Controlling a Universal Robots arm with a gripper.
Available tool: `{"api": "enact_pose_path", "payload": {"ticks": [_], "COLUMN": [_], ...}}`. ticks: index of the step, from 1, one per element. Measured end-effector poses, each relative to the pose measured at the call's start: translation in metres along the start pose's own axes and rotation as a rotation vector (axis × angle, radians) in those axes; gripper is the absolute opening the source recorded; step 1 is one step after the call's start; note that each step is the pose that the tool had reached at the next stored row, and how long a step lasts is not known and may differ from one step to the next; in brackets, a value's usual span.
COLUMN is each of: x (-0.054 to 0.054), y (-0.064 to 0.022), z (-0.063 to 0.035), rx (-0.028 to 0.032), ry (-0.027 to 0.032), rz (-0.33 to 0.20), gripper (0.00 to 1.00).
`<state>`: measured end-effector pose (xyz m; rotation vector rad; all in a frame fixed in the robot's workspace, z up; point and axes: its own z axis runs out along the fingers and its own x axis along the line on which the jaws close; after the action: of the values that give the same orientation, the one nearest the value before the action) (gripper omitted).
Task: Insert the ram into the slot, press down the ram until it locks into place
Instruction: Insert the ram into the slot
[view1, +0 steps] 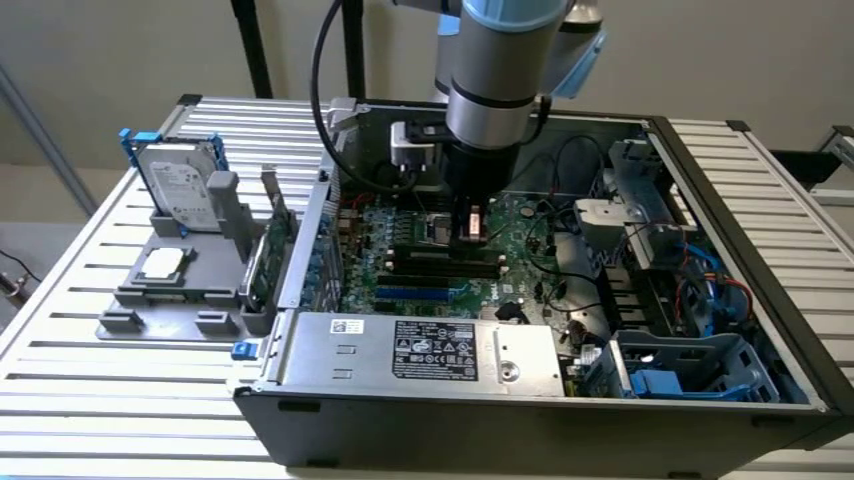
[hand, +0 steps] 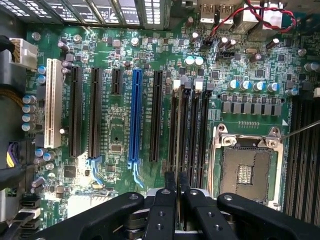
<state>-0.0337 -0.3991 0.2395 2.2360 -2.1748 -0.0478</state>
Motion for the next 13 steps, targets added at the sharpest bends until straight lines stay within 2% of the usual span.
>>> {"api": "enact_pose_path", "payload": {"ticks": [13], "x": [0.0016], "y": [-0.0010], "z": [0.0059], "rx": [-0.0002], "ry": [0.0034], "rz": [0.000], "gripper": [0.13]}}
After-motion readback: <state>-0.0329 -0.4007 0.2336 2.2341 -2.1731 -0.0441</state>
